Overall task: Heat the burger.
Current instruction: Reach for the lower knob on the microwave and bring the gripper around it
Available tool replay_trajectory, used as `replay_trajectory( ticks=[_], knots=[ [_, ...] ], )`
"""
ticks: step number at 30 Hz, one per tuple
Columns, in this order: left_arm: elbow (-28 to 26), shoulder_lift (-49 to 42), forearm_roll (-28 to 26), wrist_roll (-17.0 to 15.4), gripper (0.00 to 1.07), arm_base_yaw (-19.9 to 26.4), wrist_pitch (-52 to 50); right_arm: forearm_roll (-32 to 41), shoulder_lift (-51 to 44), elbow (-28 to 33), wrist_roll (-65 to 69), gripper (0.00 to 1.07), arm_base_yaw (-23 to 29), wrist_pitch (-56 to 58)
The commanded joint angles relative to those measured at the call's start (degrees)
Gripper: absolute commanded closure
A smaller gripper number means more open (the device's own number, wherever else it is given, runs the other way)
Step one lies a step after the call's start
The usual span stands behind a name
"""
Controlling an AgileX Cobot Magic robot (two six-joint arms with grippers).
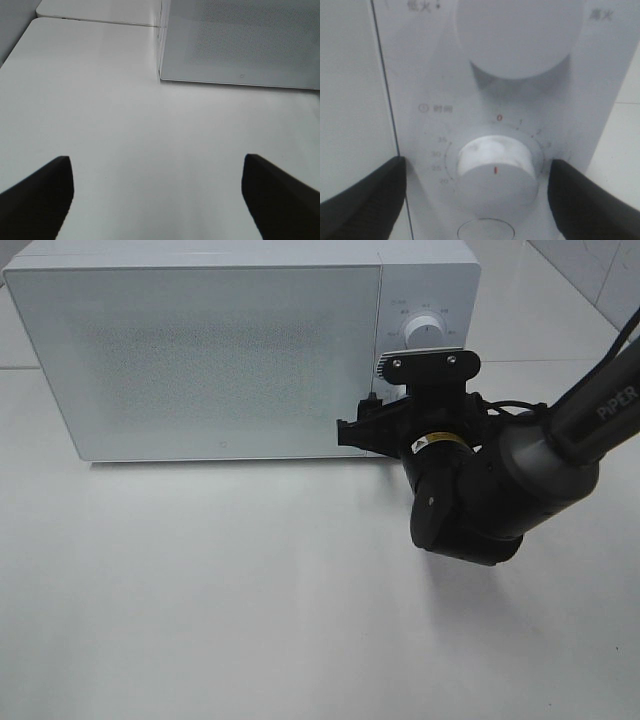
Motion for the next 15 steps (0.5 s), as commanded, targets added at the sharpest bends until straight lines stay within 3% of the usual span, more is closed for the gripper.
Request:
replay_trajectory(
  ticks=[1,15],
  knots=[
    [0.23,-1.09,-0.34,-0.46,0.23,0.06,0.00,-0.46,0.57,-1.66,0.34,0.33,-0.63,-0.74],
    [0.23,-1.09,-0.34,-0.46,0.23,0.06,0.00,-0.74,-2.41,-1.60,-1.60,0.33,-0.52,-0.92]
  ],
)
